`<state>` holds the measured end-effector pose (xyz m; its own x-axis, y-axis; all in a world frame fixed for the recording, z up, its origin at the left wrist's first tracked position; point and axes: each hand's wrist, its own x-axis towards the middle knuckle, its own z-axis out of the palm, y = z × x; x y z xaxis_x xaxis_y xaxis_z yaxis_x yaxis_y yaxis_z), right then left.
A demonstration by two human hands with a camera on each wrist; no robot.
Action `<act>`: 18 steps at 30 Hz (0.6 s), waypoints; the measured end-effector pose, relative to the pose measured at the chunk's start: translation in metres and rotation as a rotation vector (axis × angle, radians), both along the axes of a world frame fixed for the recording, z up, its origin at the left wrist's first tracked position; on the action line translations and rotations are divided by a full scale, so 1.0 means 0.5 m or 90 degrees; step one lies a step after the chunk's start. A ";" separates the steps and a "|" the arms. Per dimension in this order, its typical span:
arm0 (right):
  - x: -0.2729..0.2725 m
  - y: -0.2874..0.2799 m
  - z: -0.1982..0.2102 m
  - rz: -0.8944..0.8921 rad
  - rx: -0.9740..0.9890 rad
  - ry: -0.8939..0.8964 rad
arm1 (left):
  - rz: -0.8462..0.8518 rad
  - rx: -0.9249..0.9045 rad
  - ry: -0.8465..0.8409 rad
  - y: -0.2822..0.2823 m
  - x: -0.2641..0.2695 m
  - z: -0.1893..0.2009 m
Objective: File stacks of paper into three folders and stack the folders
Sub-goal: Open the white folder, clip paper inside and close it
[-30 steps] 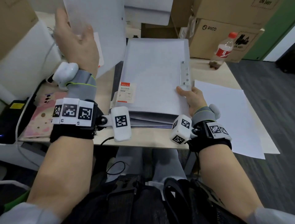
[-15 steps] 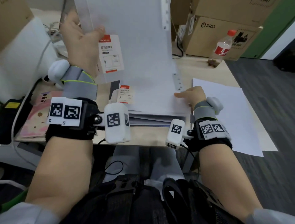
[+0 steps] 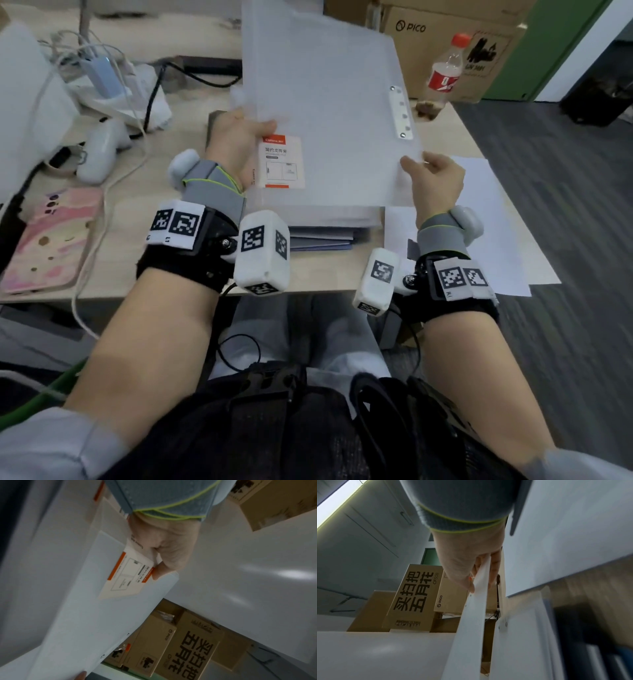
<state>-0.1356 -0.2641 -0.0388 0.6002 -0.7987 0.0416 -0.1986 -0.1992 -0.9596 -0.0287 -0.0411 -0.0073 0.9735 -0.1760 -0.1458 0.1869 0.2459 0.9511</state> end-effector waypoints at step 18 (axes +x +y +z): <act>-0.091 -0.046 0.017 -0.042 0.360 -0.178 | -0.056 0.354 0.025 -0.080 0.022 -0.116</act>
<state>-0.1809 -0.2872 -0.0301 0.5762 -0.7784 -0.2492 0.0810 0.3578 -0.9303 -0.0177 -0.0810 -0.0653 0.9505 -0.1424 -0.2760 0.2225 -0.3078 0.9251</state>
